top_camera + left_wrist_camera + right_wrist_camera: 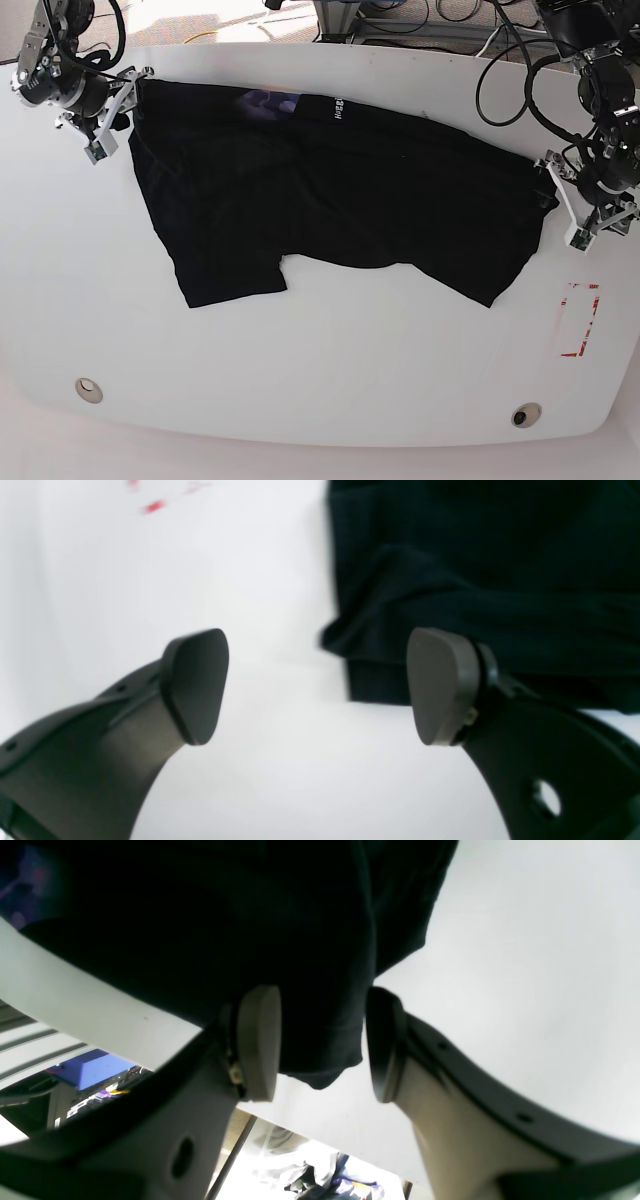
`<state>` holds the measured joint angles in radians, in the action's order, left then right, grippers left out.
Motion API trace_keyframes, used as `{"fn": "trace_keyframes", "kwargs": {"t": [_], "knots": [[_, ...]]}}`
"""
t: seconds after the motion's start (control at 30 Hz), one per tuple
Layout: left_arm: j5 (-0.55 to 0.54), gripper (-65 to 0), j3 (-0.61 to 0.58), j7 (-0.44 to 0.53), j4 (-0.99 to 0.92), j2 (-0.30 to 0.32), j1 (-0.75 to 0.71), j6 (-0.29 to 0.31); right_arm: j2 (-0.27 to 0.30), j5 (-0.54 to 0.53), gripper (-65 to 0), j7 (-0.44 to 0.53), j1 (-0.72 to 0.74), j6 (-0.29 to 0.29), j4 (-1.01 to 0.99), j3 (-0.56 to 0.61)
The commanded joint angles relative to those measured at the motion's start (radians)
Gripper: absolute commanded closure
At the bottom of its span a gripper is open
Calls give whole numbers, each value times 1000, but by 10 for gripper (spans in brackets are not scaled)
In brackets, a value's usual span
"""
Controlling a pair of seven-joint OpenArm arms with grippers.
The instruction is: Layout the t-shirt on the table in an organized manner, then fold the t-shirt properly
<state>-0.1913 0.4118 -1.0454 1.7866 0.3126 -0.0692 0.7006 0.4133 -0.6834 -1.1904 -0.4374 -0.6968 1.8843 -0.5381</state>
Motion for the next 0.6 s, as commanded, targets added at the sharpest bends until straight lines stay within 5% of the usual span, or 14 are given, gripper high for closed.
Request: {"fn": "trace_keyframes", "kwargs": {"t": [0.0, 0.57], "knots": [[-4, -529, -12, 61, 12, -3, -7, -2, 19, -8, -292, 11, 7, -1, 13, -10], [83, -528, -20, 132, -89, -45, -10, -2, 17, -8, -331, 31, 32, -1, -76, -10]]}}
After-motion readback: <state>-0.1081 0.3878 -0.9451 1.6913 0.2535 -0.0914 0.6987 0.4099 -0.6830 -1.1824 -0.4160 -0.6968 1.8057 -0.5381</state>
